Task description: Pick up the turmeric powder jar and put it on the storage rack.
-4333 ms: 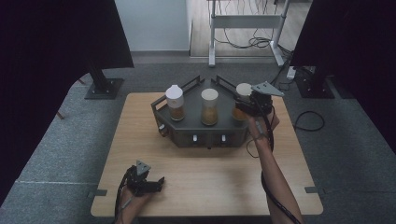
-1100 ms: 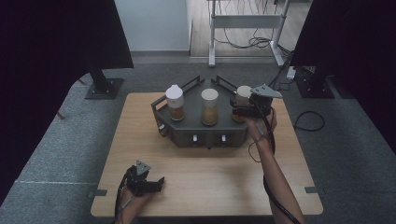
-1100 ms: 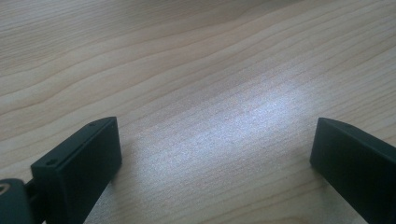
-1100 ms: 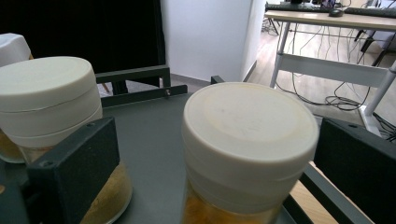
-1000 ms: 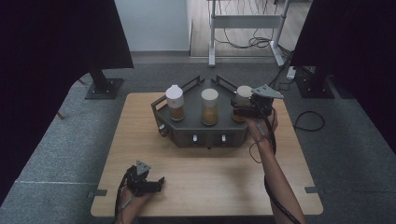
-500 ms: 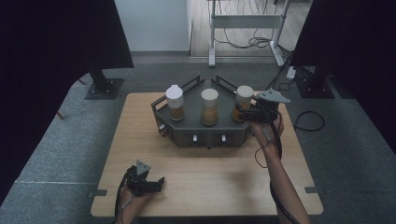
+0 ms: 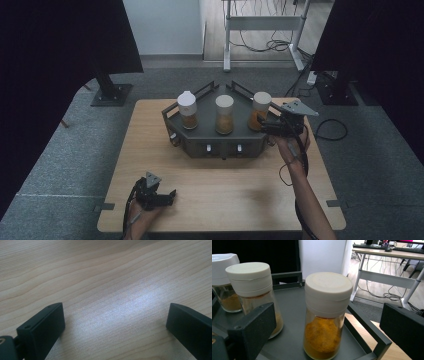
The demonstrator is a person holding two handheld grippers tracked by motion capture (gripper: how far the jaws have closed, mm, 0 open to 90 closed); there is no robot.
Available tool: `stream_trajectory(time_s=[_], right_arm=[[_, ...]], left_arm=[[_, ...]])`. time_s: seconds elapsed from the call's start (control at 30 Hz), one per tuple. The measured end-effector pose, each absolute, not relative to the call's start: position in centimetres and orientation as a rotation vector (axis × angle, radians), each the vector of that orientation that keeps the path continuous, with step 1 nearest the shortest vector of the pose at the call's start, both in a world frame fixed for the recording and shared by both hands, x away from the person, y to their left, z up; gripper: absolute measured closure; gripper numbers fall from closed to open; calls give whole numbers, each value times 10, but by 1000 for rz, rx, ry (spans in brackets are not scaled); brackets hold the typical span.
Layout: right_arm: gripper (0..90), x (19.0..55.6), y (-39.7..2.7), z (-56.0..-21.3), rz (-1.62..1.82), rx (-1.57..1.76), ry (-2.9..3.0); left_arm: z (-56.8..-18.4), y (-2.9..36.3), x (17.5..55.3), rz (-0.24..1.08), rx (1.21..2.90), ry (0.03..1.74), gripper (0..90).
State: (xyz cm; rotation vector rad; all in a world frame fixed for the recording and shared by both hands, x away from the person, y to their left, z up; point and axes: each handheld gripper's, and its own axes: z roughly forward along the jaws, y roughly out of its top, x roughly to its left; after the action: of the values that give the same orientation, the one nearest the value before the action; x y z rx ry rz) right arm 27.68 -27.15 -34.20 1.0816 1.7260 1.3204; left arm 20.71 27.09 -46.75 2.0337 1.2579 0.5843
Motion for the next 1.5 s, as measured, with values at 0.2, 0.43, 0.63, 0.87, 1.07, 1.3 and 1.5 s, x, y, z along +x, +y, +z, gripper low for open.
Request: stream_trajectory(time_s=[0.2,0.43,0.63,0.87,1.07,1.3,1.5], right_arm=[[0,271,-276,-342,1320,1077,1728],[1,264,-280,-343,1323,1066,1731],[2,256,-283,-345,1325,1055,1736],[10,246,-287,-347,1314,1040,1749],[10,239,-291,-350,1311,1036,1754],[10,232,-294,-354,1296,1037,1762],[14,225,-296,-355,1274,1034,1774]], left_arm=[[-467,271,207,584,2034,1258,15],[-467,271,207,584,2034,1258,15],[-467,271,207,584,2035,1257,15],[-467,271,207,584,2035,1258,15],[-467,271,207,585,2034,1257,15],[-467,271,207,586,2035,1256,15],[-468,271,207,584,2033,1258,15]])
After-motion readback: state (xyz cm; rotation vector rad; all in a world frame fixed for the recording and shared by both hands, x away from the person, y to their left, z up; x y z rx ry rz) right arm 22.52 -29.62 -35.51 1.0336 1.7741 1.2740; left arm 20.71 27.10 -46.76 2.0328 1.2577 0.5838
